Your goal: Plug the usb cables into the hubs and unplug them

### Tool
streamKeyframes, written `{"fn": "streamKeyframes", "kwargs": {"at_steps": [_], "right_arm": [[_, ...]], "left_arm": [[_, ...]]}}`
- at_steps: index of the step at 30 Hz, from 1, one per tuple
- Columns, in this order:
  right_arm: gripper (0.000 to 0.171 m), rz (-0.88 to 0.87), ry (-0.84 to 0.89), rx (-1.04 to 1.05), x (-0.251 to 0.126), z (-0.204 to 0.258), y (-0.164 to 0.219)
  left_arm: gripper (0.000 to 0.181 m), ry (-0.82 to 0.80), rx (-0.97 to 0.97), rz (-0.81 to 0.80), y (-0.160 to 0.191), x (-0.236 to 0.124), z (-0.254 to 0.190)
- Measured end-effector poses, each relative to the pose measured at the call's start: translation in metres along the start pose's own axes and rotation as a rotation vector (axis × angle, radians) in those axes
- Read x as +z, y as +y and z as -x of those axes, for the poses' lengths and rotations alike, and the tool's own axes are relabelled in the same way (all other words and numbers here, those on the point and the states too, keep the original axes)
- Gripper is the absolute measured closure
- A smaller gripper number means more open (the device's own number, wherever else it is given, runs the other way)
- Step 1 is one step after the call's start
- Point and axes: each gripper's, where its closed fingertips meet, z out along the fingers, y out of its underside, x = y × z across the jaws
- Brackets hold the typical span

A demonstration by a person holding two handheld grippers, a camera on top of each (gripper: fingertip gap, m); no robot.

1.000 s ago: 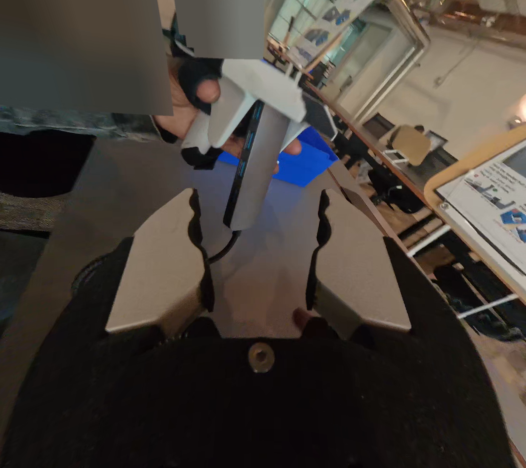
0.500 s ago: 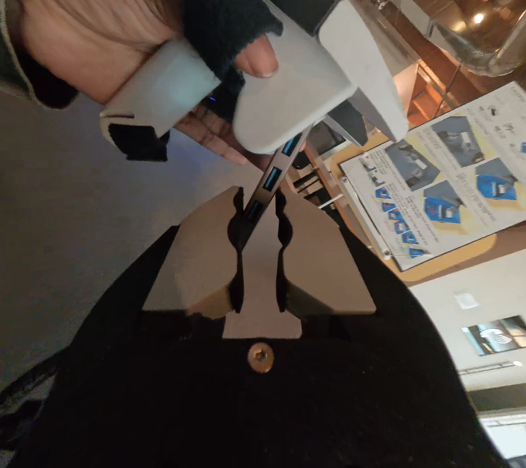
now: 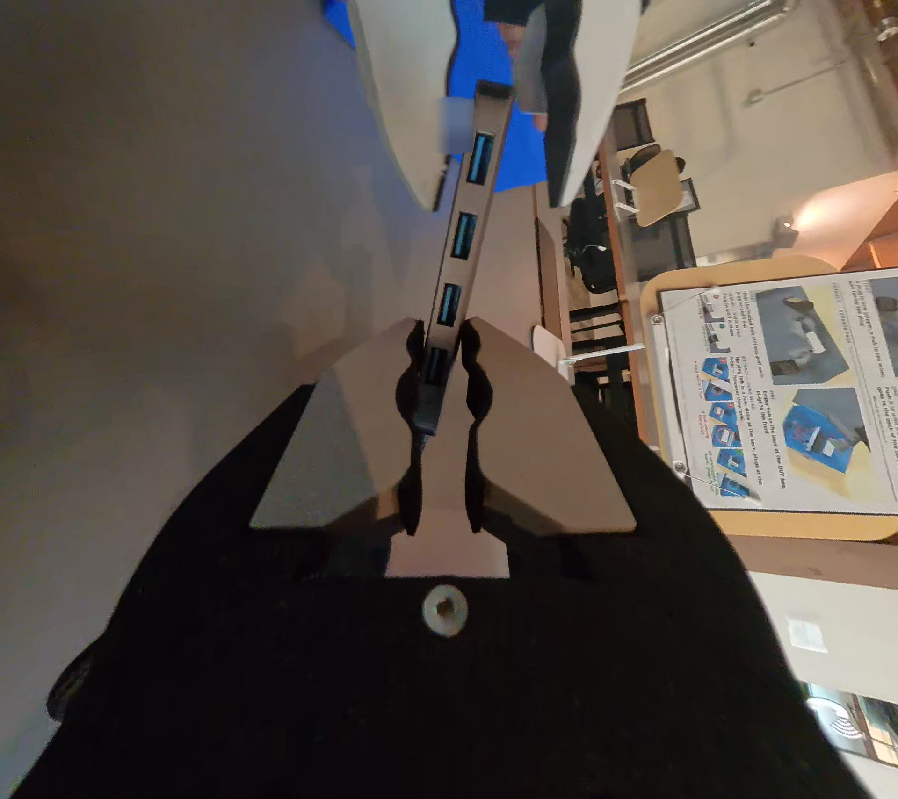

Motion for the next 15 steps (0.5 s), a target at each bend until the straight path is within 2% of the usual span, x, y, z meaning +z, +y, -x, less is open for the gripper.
{"fn": "streamKeyframes", "kwargs": {"at_steps": [3,9,15], "right_arm": [[0.157,0.014,-0.034,-0.003,0.000,0.005,0.003],[0.157,0.028,-0.089,-0.016,-0.002,0.013,0.005],[0.157,-0.004,-0.126,-0.030,-0.004,0.019,-0.001]], "left_arm": [[0.145,-0.021,0.118,-0.045,-0.010,0.006,-0.006],[0.152,-0.028,0.376,0.060,0.004,0.012,-0.017],[0.156,0.029,0.389,-0.003,-0.004,0.018,-0.033]]}}
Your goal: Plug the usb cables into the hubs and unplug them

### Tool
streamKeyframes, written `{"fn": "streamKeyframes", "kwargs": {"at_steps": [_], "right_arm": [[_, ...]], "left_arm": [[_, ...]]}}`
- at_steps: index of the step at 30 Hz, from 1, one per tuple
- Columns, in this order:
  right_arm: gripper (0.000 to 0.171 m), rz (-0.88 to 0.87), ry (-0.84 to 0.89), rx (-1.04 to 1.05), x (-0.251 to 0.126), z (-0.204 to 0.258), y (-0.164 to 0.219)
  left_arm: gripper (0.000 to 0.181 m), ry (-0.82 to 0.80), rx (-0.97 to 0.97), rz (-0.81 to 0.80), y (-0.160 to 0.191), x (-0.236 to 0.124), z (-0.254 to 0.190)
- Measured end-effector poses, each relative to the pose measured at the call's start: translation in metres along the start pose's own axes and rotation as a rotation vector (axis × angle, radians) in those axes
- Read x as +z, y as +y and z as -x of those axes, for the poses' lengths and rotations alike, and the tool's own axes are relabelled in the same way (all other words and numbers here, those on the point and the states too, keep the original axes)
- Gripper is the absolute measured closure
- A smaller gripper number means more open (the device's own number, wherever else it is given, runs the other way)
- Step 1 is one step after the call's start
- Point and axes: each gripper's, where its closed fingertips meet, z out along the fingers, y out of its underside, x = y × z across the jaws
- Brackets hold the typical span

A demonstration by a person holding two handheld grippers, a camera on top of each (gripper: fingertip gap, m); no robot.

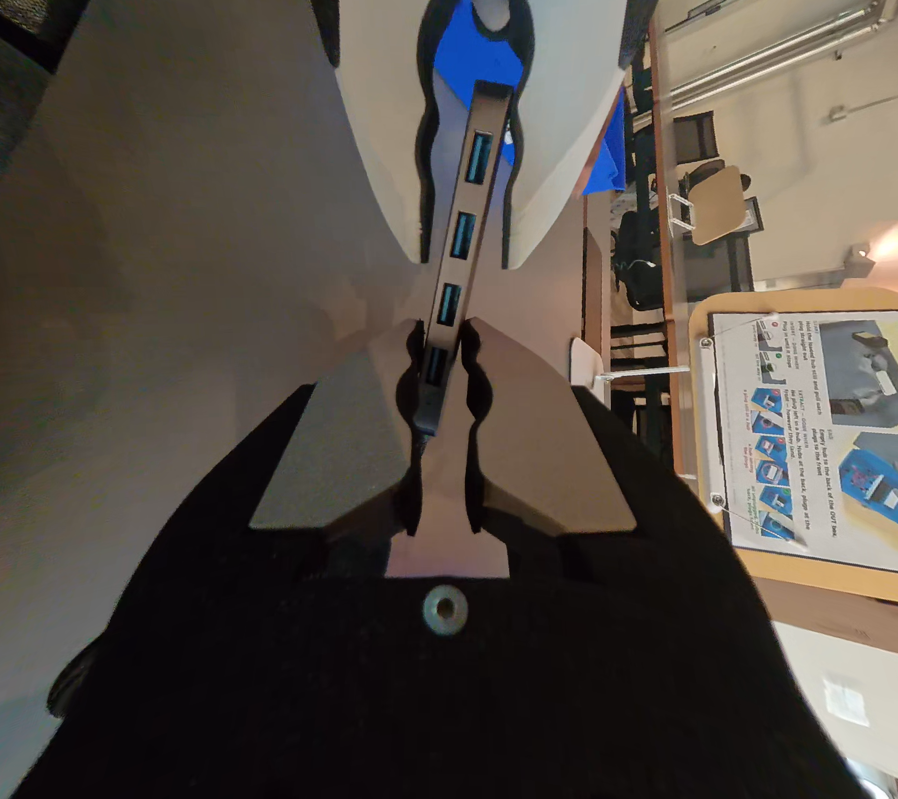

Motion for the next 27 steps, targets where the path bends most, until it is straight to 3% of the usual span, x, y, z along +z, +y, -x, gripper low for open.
{"fn": "streamKeyframes", "kwargs": {"at_steps": [10,14,23,27], "right_arm": [[0.158,-0.009,-0.028,-0.031,-0.003,0.004,-0.001],[0.156,-0.040,0.062,-0.022,-0.005,-0.010,-0.002],[0.132,-0.287,0.233,0.192,-0.044,-0.056,-0.017],[0.130,-0.426,0.301,0.302,-0.071,-0.076,-0.021]], "left_arm": [[0.169,0.039,-0.042,-0.063,-0.008,0.003,-0.007],[0.169,-0.021,-0.024,-0.066,-0.008,0.001,0.003],[0.169,-0.168,-0.186,-0.173,-0.015,-0.012,0.035],[0.170,-0.267,-0.251,-0.124,0.001,-0.016,0.052]]}}
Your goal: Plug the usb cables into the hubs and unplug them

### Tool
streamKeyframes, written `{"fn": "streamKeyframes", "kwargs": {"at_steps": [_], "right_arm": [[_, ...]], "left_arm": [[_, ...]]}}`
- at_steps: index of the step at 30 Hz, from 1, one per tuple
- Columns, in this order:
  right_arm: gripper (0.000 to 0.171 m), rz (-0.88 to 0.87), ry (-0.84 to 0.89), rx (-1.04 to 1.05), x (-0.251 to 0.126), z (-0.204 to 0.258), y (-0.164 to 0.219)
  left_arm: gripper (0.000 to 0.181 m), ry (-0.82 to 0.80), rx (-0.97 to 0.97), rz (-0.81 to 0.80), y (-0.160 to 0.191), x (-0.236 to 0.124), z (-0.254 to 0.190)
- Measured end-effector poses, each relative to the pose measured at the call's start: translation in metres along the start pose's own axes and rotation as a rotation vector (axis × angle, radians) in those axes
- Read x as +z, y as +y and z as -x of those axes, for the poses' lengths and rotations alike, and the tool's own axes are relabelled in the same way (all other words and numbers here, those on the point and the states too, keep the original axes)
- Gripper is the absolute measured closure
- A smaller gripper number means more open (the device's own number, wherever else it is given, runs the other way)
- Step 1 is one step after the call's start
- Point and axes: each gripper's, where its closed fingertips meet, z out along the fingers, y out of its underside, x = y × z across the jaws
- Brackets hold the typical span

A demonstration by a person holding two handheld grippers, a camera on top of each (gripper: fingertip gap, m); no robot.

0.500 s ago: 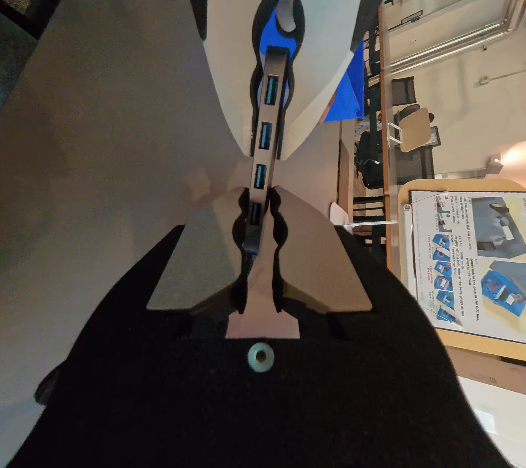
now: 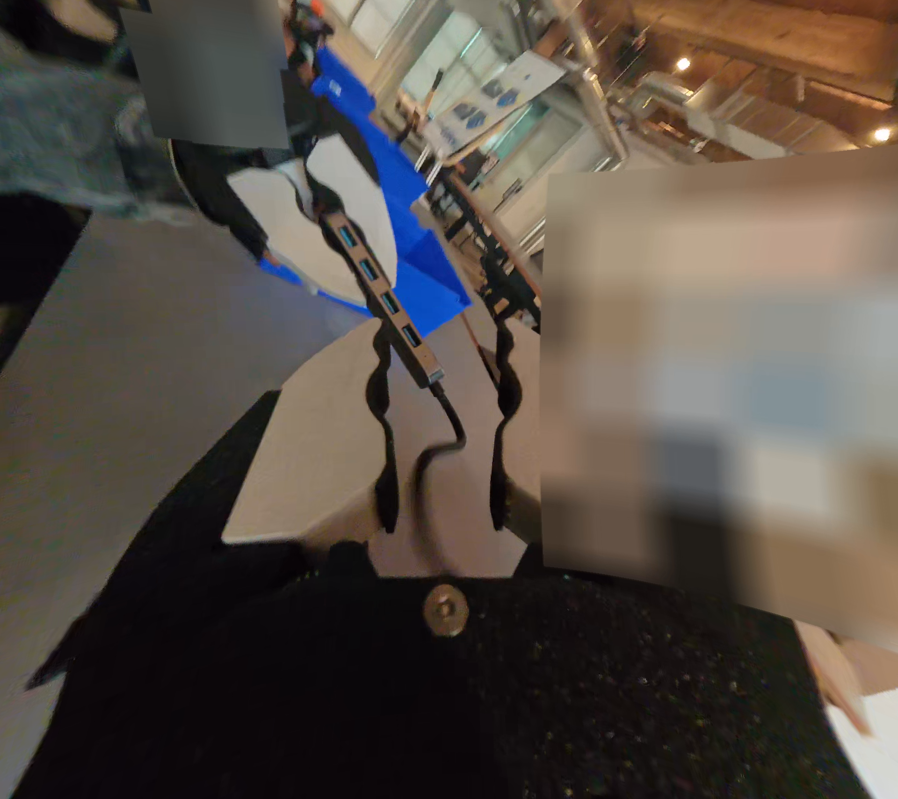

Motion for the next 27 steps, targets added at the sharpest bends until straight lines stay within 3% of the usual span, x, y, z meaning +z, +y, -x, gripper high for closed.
{"fn": "streamKeyframes", "kwargs": {"at_steps": [5,6,7,9,14,16,17,20,22,27], "right_arm": [[0.127,-0.243,0.089,0.251,-0.032,-0.039,-0.025],[0.144,-0.292,0.137,0.289,-0.042,-0.051,-0.028],[0.171,-0.333,0.202,0.315,-0.054,-0.065,-0.030],[0.171,-0.381,0.246,0.340,-0.076,-0.081,-0.035],[0.171,-0.231,0.371,0.196,-0.127,-0.110,-0.024],[0.160,-0.132,0.372,0.142,-0.144,-0.113,-0.012],[0.171,-0.082,0.368,0.139,-0.150,-0.113,-0.005],[0.171,0.065,0.328,0.138,-0.156,-0.107,0.017],[0.160,0.145,0.313,0.089,-0.154,-0.104,0.028],[0.150,0.040,0.130,0.060,-0.102,-0.068,0.009]], "left_arm": [[0.170,-0.168,-0.201,-0.044,0.009,-0.016,0.042],[0.169,-0.201,-0.234,-0.055,0.010,-0.020,0.050],[0.169,-0.230,-0.258,-0.060,0.011,-0.024,0.056],[0.169,-0.255,-0.271,-0.052,0.014,-0.030,0.064],[0.169,-0.272,-0.308,-0.057,0.018,-0.038,0.071],[0.169,-0.254,-0.341,-0.068,0.018,-0.038,0.070],[0.169,-0.230,-0.353,-0.069,0.018,-0.036,0.067],[0.169,-0.208,-0.365,-0.049,0.023,-0.028,0.060],[0.169,-0.200,-0.348,-0.047,0.024,-0.023,0.055],[0.169,-0.143,-0.351,-0.111,0.009,-0.014,0.042]]}}
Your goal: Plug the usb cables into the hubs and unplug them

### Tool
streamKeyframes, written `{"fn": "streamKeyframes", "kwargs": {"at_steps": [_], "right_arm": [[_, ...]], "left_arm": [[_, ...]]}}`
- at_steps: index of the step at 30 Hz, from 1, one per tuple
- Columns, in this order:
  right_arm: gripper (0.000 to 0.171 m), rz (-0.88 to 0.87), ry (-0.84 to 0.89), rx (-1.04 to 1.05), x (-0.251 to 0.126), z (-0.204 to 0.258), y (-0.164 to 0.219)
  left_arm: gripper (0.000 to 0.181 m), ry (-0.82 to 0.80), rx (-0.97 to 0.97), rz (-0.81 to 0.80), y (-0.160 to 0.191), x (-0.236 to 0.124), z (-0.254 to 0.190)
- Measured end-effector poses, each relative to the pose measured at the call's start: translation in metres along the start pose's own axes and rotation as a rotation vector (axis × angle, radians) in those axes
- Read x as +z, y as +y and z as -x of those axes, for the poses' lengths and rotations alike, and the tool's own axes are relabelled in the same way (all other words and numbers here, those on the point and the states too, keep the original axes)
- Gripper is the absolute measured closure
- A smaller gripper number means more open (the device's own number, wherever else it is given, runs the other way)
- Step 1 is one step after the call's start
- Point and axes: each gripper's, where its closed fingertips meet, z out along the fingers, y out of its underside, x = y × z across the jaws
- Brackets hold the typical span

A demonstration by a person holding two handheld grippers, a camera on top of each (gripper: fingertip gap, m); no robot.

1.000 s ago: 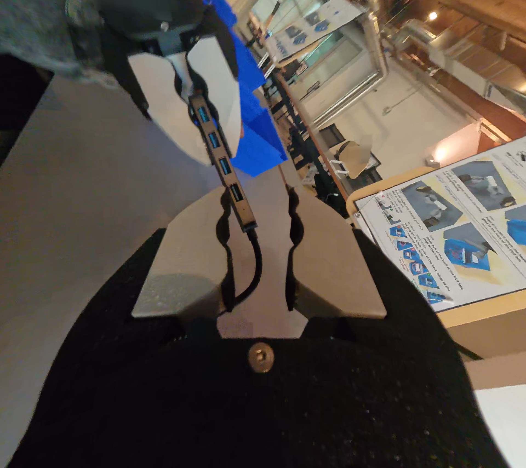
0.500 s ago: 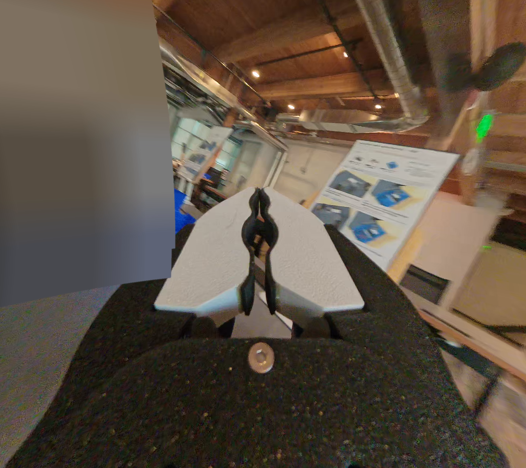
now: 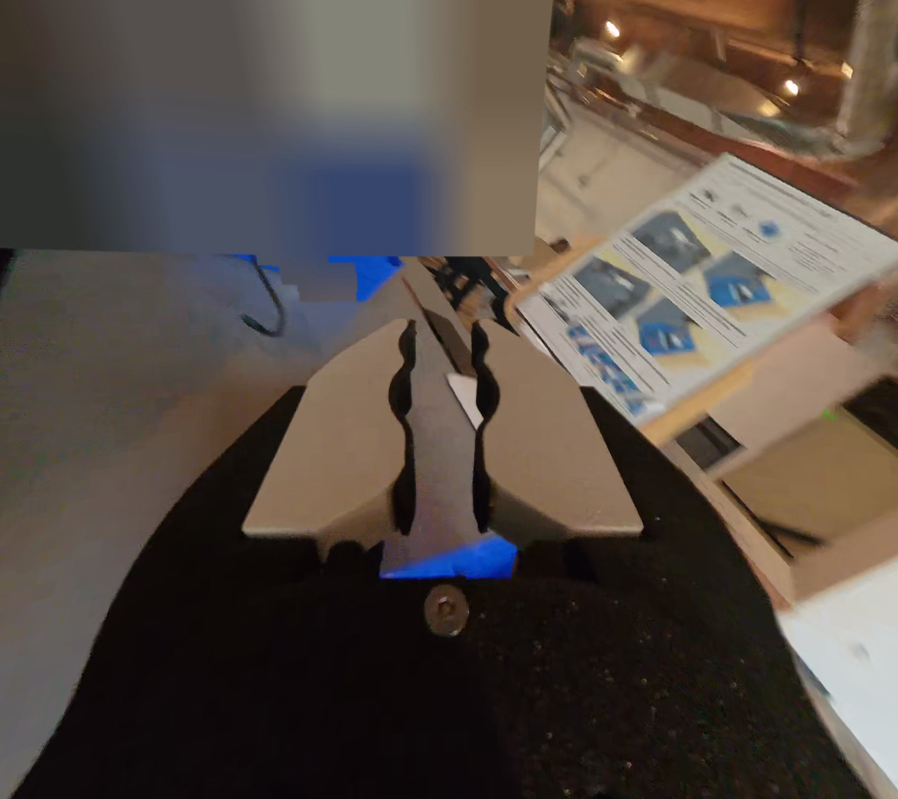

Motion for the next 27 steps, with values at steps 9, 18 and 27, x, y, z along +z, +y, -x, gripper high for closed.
{"fn": "streamKeyframes", "kwargs": {"at_steps": [9,18,27], "right_arm": [[0.125,-0.206,-0.295,0.340,0.124,0.125,-0.012],[0.143,-0.245,-0.440,0.431,0.142,0.173,-0.020],[0.159,-0.006,-0.456,0.147,0.123,0.158,0.010]], "left_arm": [[0.170,0.169,-0.280,-0.372,-0.062,-0.001,-0.038],[0.170,0.248,-0.373,-0.474,-0.074,-0.001,-0.056],[0.168,0.435,-0.286,-0.354,-0.064,-0.005,-0.078]]}}
